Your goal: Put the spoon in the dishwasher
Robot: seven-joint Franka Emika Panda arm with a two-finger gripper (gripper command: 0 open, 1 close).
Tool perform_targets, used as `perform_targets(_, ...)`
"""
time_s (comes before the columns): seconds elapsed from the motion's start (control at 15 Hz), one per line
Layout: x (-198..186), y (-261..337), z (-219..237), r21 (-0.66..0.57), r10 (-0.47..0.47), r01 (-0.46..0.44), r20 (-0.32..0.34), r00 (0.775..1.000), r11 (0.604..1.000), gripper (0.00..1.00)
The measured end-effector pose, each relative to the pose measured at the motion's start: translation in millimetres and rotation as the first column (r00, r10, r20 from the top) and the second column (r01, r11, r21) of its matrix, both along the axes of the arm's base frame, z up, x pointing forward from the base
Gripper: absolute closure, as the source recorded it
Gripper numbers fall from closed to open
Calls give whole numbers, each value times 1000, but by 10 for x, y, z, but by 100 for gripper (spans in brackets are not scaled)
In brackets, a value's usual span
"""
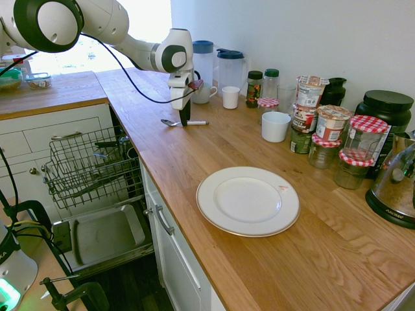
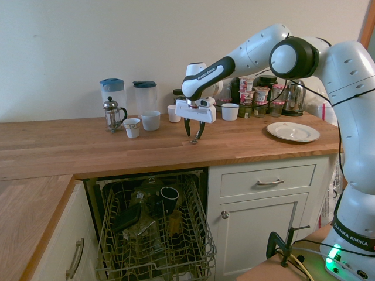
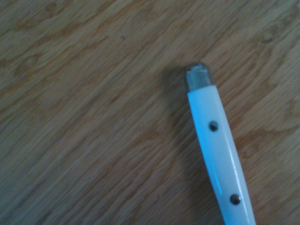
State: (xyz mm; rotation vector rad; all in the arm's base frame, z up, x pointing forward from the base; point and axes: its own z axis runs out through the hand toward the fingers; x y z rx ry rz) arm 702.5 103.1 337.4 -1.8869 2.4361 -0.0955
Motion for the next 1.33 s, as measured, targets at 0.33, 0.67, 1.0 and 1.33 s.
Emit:
perform_targets(0.33,16,-72,-16,22,9,-9,14,1000,1000,100)
perform_targets(0.67,6,-98,-2,42,26,-28,45,999,999,100)
perform_targets(1.0,-406,-92,110,34,49,-52,77,996,998,100)
perform_targets(1.33,-1118,245,879,4,92,-93,110,990,996,100)
